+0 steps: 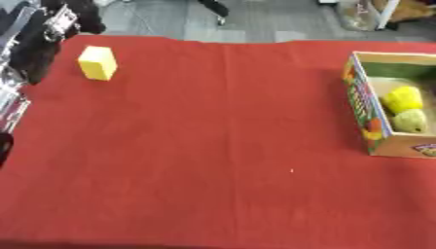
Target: Pick up the objects with one hand, pass them to the other hand, and then place them into the box on the other side of the table.
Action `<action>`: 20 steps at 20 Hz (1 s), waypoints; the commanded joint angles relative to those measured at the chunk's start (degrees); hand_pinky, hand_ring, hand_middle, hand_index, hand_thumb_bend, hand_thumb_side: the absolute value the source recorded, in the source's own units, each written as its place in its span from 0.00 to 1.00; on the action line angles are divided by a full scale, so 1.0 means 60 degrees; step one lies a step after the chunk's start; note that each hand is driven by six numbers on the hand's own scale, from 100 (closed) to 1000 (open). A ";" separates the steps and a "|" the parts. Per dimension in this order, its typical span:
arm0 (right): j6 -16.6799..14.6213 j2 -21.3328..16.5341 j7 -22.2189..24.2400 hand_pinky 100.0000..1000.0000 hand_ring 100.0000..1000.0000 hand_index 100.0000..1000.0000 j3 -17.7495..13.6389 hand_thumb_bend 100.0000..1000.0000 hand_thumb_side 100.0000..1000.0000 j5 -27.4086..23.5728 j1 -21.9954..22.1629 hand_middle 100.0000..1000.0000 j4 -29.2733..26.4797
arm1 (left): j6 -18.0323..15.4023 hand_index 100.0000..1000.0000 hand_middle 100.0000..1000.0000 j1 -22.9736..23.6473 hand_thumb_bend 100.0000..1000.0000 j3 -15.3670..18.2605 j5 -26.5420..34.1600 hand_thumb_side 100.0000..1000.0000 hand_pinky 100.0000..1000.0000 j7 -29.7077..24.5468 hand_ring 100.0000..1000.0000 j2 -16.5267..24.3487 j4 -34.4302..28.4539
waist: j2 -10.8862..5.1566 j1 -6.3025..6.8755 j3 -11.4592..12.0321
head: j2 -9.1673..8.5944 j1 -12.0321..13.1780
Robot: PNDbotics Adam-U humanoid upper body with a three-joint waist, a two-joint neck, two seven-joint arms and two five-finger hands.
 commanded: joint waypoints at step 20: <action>0.0007 -0.0391 0.0301 0.64 0.64 0.82 0.0086 0.25 0.23 -0.1887 0.0120 0.59 -0.5085 | -0.0824 0.74 0.69 -0.2395 0.57 -0.0178 -0.8553 0.34 0.79 -0.0911 0.75 0.0726 0.4923 | -0.0277 -0.0032 -0.0303 | -0.0212 0.0807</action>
